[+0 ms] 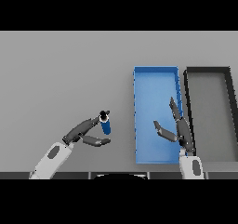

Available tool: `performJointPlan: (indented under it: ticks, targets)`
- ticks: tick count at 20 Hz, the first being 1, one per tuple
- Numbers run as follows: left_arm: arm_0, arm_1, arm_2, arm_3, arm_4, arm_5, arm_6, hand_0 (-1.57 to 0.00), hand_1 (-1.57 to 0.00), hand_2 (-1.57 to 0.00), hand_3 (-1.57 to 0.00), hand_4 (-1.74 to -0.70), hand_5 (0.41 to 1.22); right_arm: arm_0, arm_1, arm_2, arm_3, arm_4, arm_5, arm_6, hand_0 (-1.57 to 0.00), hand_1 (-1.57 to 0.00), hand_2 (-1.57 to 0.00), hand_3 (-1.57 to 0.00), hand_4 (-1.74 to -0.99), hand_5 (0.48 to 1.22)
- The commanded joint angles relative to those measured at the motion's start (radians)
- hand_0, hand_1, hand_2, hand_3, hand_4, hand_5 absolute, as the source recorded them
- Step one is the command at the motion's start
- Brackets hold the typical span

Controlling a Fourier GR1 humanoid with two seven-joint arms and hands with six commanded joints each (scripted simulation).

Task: Pick up the blue pipe and place it into the blue bin.

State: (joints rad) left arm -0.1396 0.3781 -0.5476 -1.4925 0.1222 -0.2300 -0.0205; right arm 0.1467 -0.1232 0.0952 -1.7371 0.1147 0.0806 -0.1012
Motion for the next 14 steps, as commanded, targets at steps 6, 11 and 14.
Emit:
performJointPlan:
  ticks: [6,11,14]
  targets:
    - [-0.057,-0.086,-0.021,0.098,-0.047,0.014,-0.078,0.0,0.0,0.0,0.0,-1.09,0.477,-0.003,-0.008,-0.006,0.008,0.0,0.003,0.007,0.0,0.0,0.0,0.0,-1.264,0.598]
    - [-0.071,-0.177,0.017,0.155,0.028,0.03,-0.077,-0.44,-0.59,-0.7,-0.72,-1.35,0.828,-0.002,-0.009,-0.01,0.016,-0.002,0.004,-0.004,0.0,0.0,0.0,0.0,-1.259,0.602]
    - [-0.059,-0.211,0.014,0.148,0.02,0.054,-0.085,-0.99,-1.07,-1.12,-1.1,-1.53,1.02,-0.012,-0.001,-0.007,0.019,0.0,0.0,-0.005,0.0,0.0,0.0,0.0,-1.262,0.611]
